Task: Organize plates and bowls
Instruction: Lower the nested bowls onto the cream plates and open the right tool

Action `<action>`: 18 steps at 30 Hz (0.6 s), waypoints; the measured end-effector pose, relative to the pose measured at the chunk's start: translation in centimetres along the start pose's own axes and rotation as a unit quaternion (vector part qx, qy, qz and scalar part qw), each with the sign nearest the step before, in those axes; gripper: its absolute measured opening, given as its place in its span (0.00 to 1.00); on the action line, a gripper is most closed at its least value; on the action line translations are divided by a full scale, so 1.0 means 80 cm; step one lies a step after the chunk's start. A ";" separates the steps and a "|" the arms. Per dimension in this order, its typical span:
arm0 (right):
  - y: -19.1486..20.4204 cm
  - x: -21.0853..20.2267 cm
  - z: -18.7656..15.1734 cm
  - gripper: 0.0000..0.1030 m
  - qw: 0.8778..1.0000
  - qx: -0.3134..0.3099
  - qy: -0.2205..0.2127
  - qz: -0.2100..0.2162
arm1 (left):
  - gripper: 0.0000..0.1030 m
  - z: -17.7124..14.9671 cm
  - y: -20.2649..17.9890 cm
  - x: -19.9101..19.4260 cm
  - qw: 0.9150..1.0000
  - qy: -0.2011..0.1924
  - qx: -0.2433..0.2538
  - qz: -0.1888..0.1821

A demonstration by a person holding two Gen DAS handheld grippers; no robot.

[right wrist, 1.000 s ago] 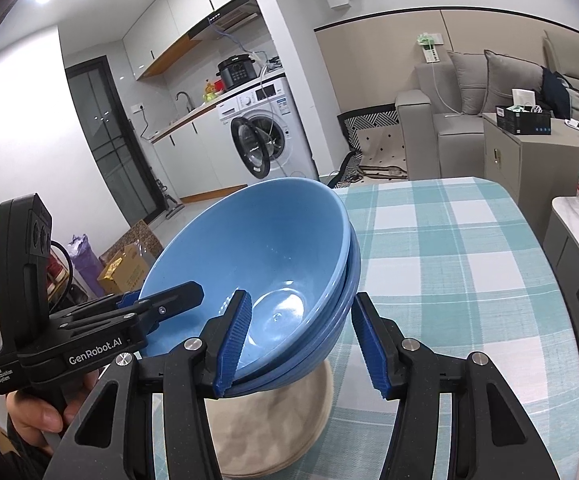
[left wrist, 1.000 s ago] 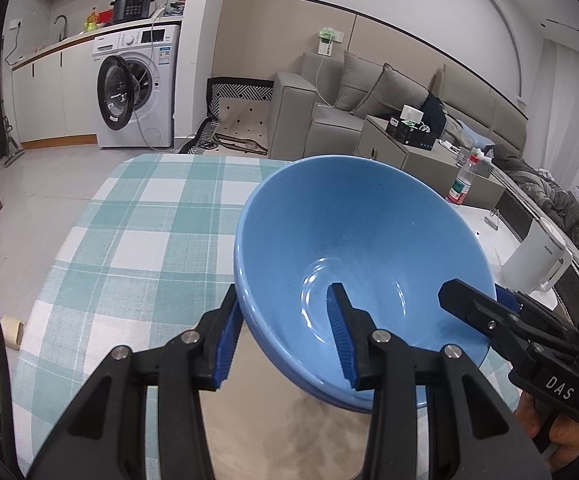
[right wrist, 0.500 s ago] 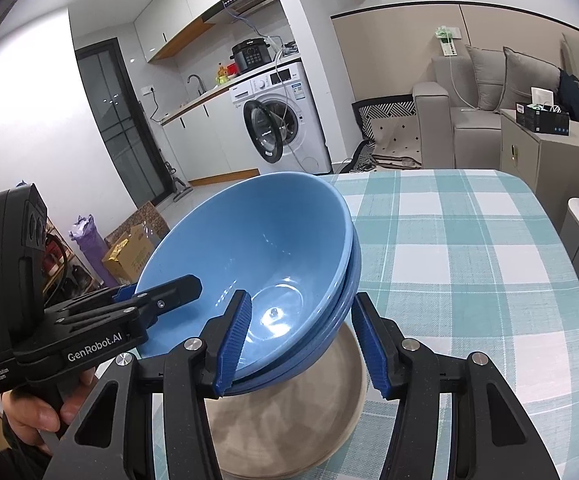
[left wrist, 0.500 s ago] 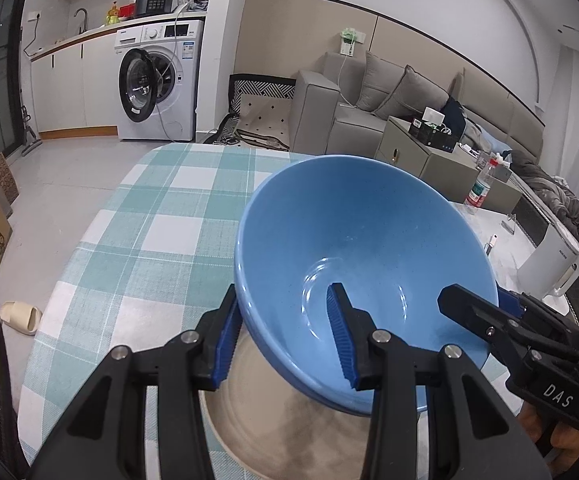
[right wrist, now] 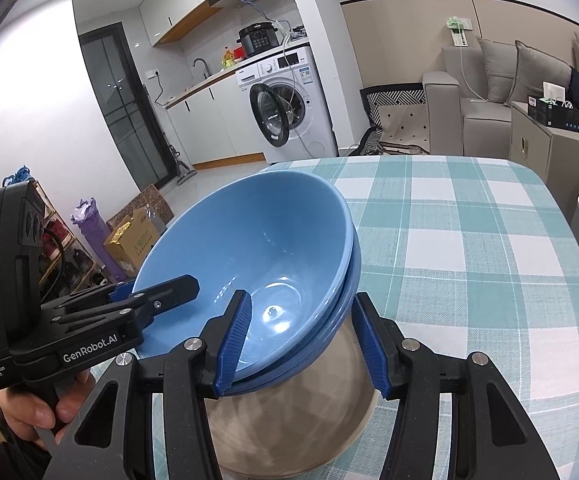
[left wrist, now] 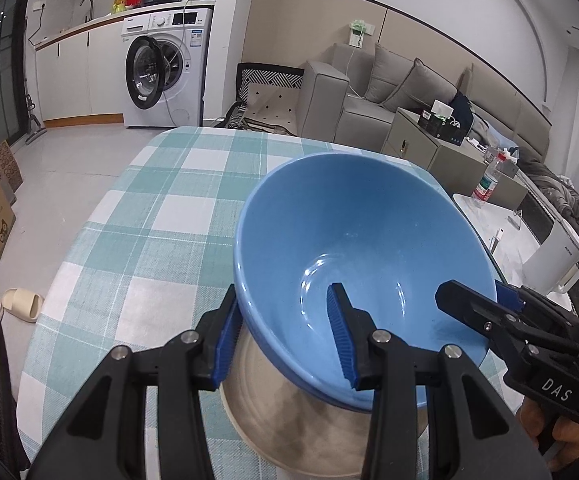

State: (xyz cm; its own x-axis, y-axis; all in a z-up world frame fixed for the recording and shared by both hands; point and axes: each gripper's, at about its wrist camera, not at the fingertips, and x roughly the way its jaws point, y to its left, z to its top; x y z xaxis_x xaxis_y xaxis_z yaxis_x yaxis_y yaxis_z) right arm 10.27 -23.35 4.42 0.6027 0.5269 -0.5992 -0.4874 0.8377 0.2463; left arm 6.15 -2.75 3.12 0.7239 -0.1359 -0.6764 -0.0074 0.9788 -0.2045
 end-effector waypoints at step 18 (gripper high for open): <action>-0.007 0.014 -0.005 0.52 1.000 0.002 0.019 -0.005 | 0.40 -0.012 0.001 0.010 1.000 0.017 0.001 -0.009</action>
State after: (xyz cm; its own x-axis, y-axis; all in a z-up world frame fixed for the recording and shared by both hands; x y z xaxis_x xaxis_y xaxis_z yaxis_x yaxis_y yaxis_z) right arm 10.95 -23.25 3.31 0.5835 0.5133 -0.6294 -0.4786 0.8434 0.2441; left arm 6.02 -2.89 1.86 0.7003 -0.1586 -0.6960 0.0064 0.9764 -0.2161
